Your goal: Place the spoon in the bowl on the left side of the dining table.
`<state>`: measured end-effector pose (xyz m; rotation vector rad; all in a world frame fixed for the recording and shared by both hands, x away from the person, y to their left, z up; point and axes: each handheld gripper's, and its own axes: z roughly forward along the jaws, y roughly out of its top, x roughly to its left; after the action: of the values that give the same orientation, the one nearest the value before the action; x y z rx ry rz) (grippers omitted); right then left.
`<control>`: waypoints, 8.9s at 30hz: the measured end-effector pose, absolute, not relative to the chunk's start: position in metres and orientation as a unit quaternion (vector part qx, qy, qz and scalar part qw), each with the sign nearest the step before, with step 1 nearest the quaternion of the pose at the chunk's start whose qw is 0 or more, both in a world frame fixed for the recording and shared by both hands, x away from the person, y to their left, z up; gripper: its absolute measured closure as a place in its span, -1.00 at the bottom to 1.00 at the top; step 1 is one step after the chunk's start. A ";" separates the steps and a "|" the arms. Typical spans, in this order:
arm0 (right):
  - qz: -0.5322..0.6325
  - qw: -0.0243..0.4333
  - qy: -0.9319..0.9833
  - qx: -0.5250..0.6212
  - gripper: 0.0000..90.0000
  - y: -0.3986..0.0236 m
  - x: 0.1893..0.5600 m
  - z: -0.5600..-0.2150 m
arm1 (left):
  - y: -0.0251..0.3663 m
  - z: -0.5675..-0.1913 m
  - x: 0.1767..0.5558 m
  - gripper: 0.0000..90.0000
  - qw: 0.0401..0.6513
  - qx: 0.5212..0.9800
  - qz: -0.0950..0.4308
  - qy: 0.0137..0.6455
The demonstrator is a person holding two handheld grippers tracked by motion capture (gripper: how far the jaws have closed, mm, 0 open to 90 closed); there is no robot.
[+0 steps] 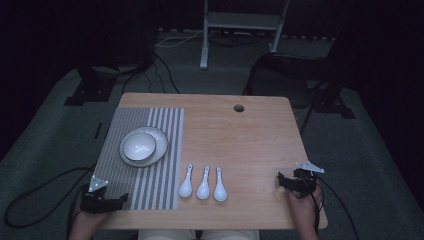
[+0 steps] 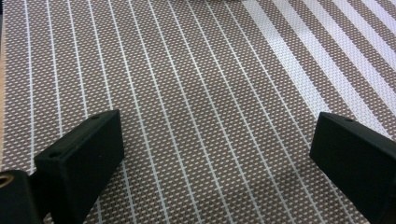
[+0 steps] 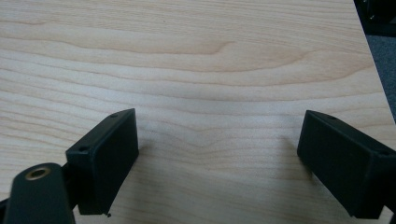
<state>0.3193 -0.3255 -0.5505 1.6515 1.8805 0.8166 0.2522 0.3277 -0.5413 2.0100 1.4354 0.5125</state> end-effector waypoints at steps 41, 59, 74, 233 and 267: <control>0.300 0.252 0.691 0.607 -0.74 -0.326 0.319 -0.551 | 0.286 -0.534 0.258 -0.93 0.312 0.789 0.167 0.503; 0.300 0.252 0.691 0.607 -0.74 -0.326 0.319 -0.551 | 0.266 -0.530 0.263 -0.88 0.316 0.803 0.159 0.480; 0.300 0.252 0.691 0.607 -0.74 -0.326 0.319 -0.551 | 0.237 -0.524 0.272 -0.88 0.324 0.818 0.147 0.452; 0.300 0.252 0.691 0.607 -0.73 -0.326 0.319 -0.551 | -0.014 -0.506 0.322 0.65 0.308 0.916 0.085 0.242; 0.300 0.252 0.690 0.608 -0.73 -0.326 0.319 -0.551 | 0.006 -0.469 0.318 0.66 0.353 0.897 0.100 0.246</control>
<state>0.3194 -0.3259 -0.5506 1.6541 1.8770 0.8154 0.3176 0.0062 -0.4692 2.3214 0.6373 0.2578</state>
